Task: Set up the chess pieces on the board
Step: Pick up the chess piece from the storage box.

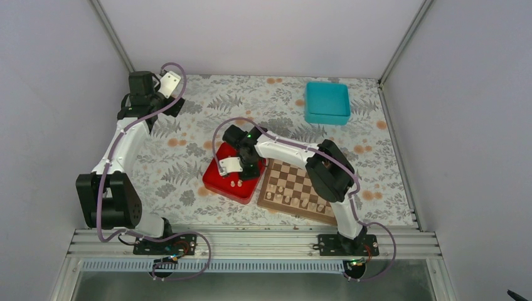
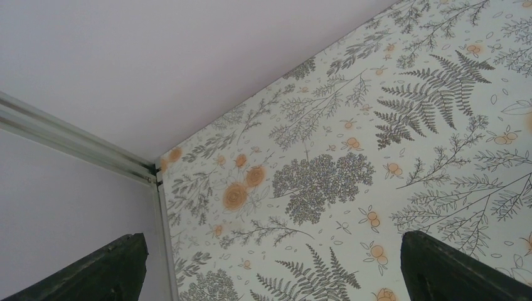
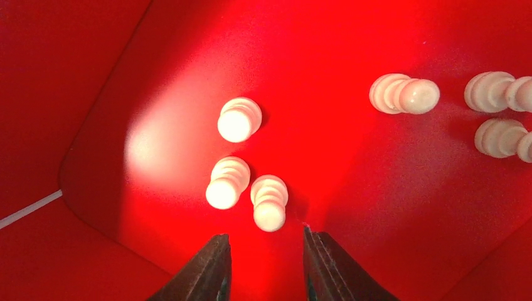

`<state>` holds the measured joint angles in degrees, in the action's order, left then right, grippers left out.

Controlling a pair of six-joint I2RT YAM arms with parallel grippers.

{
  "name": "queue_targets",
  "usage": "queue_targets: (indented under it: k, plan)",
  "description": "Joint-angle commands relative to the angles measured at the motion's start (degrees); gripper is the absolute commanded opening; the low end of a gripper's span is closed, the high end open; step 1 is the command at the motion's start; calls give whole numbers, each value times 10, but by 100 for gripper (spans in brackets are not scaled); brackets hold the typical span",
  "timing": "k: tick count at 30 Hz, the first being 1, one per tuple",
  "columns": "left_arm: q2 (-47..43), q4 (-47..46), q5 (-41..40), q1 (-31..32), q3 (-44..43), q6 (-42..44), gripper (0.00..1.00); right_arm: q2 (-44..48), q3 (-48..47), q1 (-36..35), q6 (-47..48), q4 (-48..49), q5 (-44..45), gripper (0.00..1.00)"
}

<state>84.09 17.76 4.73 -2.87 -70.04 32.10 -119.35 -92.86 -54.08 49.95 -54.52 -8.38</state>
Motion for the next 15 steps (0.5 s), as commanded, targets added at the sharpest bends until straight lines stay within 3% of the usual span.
queue_targets:
  k: [1,11,15]
  plan:
    - [-15,-12,10,-3,3,-9,100,-16,-7,-10,8,8,-7,31]
    - [-20,-13,12,-3,5,-9,100,-30,-18,-16,7,22,-14,31]
    - [-17,-14,13,-3,6,-9,100,-30,-17,-16,5,34,-15,26]
